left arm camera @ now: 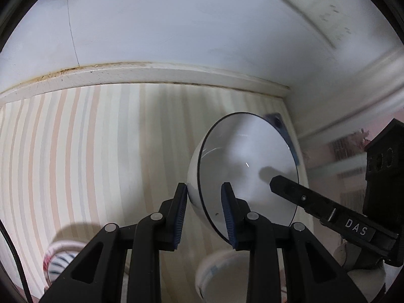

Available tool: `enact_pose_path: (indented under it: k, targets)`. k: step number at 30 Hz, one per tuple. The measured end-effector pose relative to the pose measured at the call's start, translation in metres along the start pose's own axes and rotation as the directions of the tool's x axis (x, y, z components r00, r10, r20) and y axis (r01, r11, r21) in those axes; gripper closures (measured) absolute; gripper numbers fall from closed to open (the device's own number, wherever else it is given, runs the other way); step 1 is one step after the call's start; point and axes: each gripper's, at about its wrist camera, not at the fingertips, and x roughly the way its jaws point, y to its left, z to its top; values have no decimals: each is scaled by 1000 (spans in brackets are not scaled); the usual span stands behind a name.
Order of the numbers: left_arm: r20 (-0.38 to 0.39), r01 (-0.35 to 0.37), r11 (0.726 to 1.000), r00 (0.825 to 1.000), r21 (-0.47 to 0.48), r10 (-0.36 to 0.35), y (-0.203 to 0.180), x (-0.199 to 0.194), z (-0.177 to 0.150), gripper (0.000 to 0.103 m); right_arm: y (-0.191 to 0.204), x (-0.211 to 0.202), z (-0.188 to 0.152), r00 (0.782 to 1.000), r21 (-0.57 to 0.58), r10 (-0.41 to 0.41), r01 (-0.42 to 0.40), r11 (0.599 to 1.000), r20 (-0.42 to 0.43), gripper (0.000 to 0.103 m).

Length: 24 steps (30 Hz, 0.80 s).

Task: Organize plates and bowls
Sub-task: 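Lower the black-rimmed bowl with both grippers onto the bowl stack and open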

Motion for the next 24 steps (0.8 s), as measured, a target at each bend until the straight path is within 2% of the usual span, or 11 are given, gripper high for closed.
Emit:
enact_pose_path:
  k: [8,13,21,24]
  targets:
    - [-18,23,998,1000,58,-22,-20,-16,-44,78,-6,-44,-59,999,21,-18,17,1000,28,85]
    - [-52,22,995,999,95,-17,-28,-15,-71,78,-14,-57,-92,999,35,-30,29,999,25,85]
    - [-100,7,990,995,141,8,-31,-10,-111,78,-30,-53,-141,999,66,-53,53,996,-15,85]
    - [-120,-5,988,993,153,24,-31,-4,-119,78,-38,-48,-149,998,87,-50,53,995,-27,85]
